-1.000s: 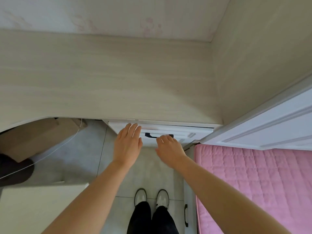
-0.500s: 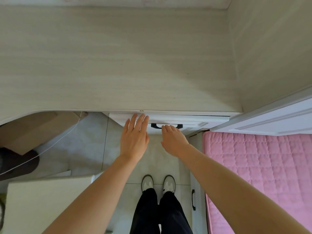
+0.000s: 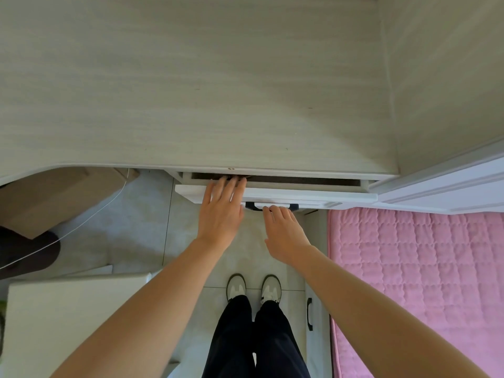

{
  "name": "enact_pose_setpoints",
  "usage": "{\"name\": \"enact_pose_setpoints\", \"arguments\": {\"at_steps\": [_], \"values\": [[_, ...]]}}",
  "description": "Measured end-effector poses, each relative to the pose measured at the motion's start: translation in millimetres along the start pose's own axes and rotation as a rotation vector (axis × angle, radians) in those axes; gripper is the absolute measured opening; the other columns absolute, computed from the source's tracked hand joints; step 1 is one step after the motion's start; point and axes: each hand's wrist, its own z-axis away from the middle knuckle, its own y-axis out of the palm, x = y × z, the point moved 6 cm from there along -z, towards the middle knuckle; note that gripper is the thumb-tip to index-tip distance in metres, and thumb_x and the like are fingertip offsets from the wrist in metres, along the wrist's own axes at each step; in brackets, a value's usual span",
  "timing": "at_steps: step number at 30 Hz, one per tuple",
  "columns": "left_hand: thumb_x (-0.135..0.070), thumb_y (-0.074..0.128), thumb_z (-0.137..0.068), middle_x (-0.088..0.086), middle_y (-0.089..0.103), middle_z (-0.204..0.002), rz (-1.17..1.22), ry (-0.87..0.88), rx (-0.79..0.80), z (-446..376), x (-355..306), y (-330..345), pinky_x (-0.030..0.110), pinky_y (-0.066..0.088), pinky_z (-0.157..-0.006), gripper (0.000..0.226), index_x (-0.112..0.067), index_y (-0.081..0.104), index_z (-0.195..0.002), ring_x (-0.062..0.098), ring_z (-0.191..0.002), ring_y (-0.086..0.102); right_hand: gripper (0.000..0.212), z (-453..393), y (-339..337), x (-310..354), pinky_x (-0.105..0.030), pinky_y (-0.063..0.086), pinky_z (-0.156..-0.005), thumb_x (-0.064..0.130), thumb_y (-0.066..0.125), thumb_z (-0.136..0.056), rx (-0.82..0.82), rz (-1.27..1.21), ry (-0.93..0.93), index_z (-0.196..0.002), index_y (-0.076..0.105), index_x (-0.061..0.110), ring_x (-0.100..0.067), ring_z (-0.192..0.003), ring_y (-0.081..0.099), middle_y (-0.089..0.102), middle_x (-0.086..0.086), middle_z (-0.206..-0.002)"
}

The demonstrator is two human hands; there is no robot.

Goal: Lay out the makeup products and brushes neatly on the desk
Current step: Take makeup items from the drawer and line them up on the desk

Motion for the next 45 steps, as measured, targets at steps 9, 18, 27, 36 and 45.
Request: {"name": "enact_pose_setpoints", "arguments": {"at_steps": [9,18,27,36,45], "values": [[-0.022,0.065,-0.086,0.005,0.058,-0.127,0.0,-0.006,-0.066,19,-4,0,0.047,0.032,-0.111,0.046,-0.014,0.053,-0.131,0.026,-0.122,0.051,0.068,28,3,6,-0.037,0.018,-0.117,0.015,0.053,-0.089,-0.04,-0.137,-0.02,-0.147,0.02,0.001,-0.03,-0.142,0.023,0.026,-0.014,-0.152],[-0.011,0.068,-0.084,0.005,0.059,-0.125,0.029,-0.005,-0.061,45,-12,-7,0.042,0.036,-0.102,0.046,-0.015,0.056,-0.128,0.026,-0.119,0.052,0.051,70,-52,-6,-0.035,0.056,-0.076,-0.007,0.061,-0.073,-0.466,-0.302,-0.106,-0.122,0.06,0.006,-0.027,-0.111,0.058,0.06,-0.008,-0.121],[-0.014,0.076,-0.076,0.003,0.064,-0.116,0.047,0.003,-0.001,64,-17,-16,0.042,0.044,-0.09,0.046,-0.016,0.062,-0.12,0.025,-0.109,0.058,0.065,74,-26,-56,-0.055,0.043,-0.099,0.006,0.075,-0.07,-0.302,-0.022,0.066,-0.131,0.053,0.012,-0.034,-0.115,0.056,0.061,-0.011,-0.123],[-0.017,0.081,-0.071,0.001,0.066,-0.111,0.038,0.04,0.042,89,-23,-22,0.039,0.048,-0.082,0.049,-0.016,0.065,-0.117,0.024,-0.101,0.061,0.067,97,-19,-51,-0.047,0.051,-0.085,-0.003,0.075,-0.061,-0.258,-0.04,0.045,-0.124,0.059,0.016,-0.03,-0.091,0.064,0.066,-0.006,-0.105],[-0.021,0.089,-0.057,-0.001,0.068,-0.097,0.024,0.133,0.136,124,-29,-25,0.039,0.049,-0.08,0.053,-0.017,0.07,-0.106,0.024,-0.086,0.063,0.074,134,-9,-36,-0.042,0.055,-0.067,0.001,0.083,-0.049,-0.127,-0.042,0.023,-0.116,0.062,0.021,-0.026,-0.078,0.064,0.067,-0.002,-0.097]]}}
